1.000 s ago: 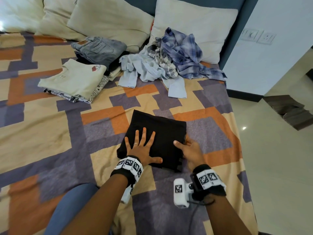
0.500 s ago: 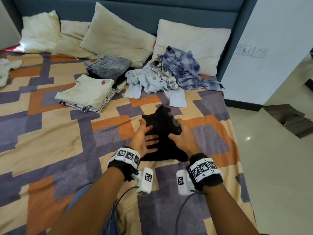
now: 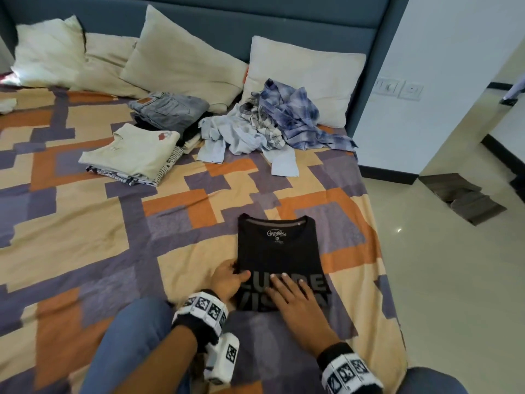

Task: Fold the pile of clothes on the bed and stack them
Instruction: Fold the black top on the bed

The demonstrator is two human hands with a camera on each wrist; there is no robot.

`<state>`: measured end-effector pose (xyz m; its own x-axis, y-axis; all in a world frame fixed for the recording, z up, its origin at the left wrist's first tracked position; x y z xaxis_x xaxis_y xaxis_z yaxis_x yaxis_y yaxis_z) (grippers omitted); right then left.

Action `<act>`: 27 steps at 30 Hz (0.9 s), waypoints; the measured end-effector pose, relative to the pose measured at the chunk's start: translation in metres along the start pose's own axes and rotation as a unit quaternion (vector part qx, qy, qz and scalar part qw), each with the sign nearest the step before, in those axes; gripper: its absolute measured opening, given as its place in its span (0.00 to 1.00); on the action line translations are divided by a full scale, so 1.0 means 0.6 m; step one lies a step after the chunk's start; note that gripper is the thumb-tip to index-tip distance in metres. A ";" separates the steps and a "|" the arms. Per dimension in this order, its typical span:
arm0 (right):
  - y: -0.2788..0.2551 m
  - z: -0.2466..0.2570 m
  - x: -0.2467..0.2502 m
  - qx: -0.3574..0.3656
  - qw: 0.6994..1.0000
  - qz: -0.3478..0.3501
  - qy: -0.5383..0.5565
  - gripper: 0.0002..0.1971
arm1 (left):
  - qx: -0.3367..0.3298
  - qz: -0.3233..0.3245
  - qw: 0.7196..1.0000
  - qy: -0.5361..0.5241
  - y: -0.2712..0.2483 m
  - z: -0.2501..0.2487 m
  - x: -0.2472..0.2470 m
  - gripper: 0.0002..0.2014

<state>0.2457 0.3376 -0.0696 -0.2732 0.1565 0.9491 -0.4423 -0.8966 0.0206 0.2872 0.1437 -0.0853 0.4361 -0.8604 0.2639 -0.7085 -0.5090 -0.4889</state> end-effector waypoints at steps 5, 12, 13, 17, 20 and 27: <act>-0.040 -0.036 0.040 -0.143 0.945 -0.200 0.215 0.24 | 0.000 -0.144 0.982 0.120 -0.032 -0.004 -0.018 0.16; -0.061 -0.091 0.042 -0.379 0.787 -0.319 0.367 0.14 | 0.037 -0.210 0.927 0.309 -0.092 -0.014 -0.050 0.23; -0.062 -0.089 0.038 -0.380 0.782 -0.311 0.385 0.13 | 0.039 -0.208 0.926 0.312 -0.094 -0.014 -0.052 0.23; -0.070 -0.091 0.029 -0.388 0.749 -0.337 0.418 0.10 | 0.002 -0.189 0.943 0.274 -0.078 -0.034 -0.051 0.20; -0.072 -0.100 0.025 -0.405 0.740 -0.321 0.432 0.11 | 0.035 -0.176 0.964 0.196 -0.070 -0.040 -0.035 0.18; -0.062 -0.115 0.024 -0.448 0.746 -0.255 0.422 0.14 | 0.036 -0.182 0.964 0.189 -0.073 -0.014 -0.028 0.18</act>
<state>0.1990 0.4019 -0.0782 -0.1462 0.9267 0.3463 -0.9627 -0.0527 -0.2654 0.3064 0.1800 -0.0615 0.4048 -0.5802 0.7067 -0.5008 -0.7874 -0.3596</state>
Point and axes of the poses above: each hand's wrist, its own y-axis towards the middle knuckle, its own x-axis out of the back of the hand, z = x × y, the point moved 2 cm from there along y, towards the middle knuckle, and after that the axes turned 15 degrees about y, right-handed, at the moved point
